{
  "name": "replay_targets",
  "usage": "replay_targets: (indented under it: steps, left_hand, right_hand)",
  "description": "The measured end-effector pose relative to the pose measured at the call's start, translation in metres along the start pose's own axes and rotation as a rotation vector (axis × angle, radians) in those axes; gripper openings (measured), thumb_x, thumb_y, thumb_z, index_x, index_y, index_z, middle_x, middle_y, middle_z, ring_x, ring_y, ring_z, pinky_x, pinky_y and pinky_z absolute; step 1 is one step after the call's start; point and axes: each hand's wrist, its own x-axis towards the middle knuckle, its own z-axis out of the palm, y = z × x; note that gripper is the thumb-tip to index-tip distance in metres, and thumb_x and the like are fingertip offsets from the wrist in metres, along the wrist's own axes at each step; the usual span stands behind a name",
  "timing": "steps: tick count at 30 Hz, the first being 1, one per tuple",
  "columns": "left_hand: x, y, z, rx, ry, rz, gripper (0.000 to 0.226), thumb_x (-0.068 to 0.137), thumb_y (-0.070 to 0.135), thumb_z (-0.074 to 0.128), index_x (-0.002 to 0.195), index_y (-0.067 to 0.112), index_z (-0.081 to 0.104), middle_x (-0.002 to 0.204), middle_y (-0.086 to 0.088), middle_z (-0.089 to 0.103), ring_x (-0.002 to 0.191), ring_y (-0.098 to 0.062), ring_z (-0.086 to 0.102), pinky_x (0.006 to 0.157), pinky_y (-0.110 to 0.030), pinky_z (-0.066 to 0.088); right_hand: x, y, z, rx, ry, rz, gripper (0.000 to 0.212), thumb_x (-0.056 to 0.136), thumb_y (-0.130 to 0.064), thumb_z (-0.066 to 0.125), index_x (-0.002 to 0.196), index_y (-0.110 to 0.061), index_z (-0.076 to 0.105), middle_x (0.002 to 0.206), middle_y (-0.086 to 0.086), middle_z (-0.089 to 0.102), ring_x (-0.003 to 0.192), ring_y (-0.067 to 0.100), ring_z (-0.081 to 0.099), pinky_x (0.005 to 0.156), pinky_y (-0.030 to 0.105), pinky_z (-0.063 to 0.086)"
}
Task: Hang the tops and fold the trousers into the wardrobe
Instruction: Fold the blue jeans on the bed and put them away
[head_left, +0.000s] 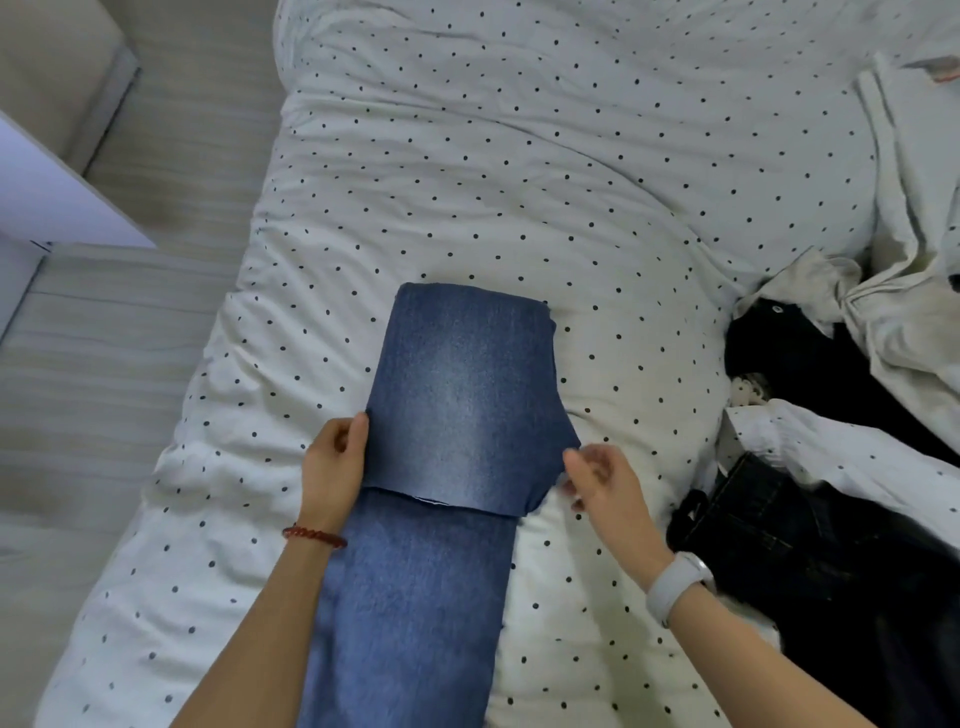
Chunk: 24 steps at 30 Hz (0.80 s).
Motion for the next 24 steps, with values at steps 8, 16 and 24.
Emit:
replay_targets:
  steps: [8,16,24]
  left_hand:
    - [-0.029,-0.01,0.006,0.014,0.103,-0.038,0.018,0.094,0.01,0.05,0.104,-0.002,0.061,0.096,-0.007,0.058,0.09,-0.017,0.051,0.078,-0.023,0.036]
    - [-0.017,-0.008,-0.007,-0.292,0.085,-0.131,0.012,0.095,0.005,0.047,0.09,0.003,0.058,0.073,0.003,0.05,0.071,-0.008,0.044,0.073,-0.024,0.038]
    - [-0.02,0.012,-0.003,0.329,0.214,0.154,0.052,0.082,0.022,0.048,0.132,0.007,0.047,0.13,-0.02,0.048,0.116,-0.037,0.044,0.093,-0.046,0.039]
  right_hand:
    - [-0.026,0.021,0.025,-0.197,0.009,-0.163,0.026,0.092,-0.004,0.051,0.08,-0.026,0.047,0.08,-0.003,0.053,0.071,0.012,0.05,0.065,0.011,0.041]
    - [-0.028,0.019,0.012,-0.111,-0.003,-0.248,0.028,0.095,0.005,0.038,0.083,-0.019,0.047,0.064,-0.001,0.046,0.054,0.003,0.045,0.054,0.011,0.037]
    - [0.012,-0.018,-0.007,-0.195,0.134,-0.231,0.027,0.093,-0.007,0.049,0.117,-0.017,0.046,0.11,-0.001,0.054,0.094,0.009,0.053,0.081,0.025,0.047]
